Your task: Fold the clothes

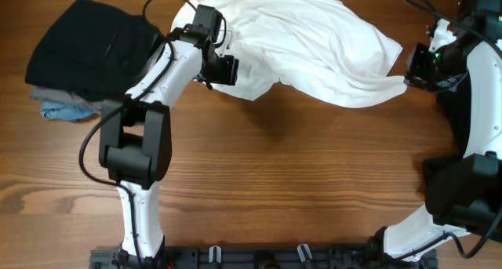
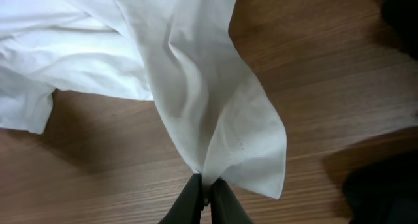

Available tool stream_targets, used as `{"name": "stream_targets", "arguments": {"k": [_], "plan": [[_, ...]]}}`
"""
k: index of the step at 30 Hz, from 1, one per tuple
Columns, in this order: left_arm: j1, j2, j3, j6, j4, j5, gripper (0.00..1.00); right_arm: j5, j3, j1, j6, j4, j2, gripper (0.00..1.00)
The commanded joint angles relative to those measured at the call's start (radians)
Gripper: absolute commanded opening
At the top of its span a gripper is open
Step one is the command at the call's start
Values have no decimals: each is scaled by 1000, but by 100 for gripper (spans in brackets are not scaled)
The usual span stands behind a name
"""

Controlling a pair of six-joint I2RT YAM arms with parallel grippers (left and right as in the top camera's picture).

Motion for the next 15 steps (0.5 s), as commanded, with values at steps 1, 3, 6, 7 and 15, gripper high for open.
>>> {"name": "stream_targets", "arguments": {"k": [1,3,6,7,15], "plan": [[3,60,-12,-6,20,-2,67,22,-7,-2,12,3,-17,8],[3,82,-12,-6,29,-2,67,22,-7,-2,12,3,-17,8],[3,101,-12,-6,28,-2,61,22,-7,-2,13,3,-17,8],[3,103,-12,-6,26,-3,52,22,-7,-2,13,4,-17,8],[8,103,-12,-5,-39,-60,4,23,-7,-2,14,6,-17,8]]}}
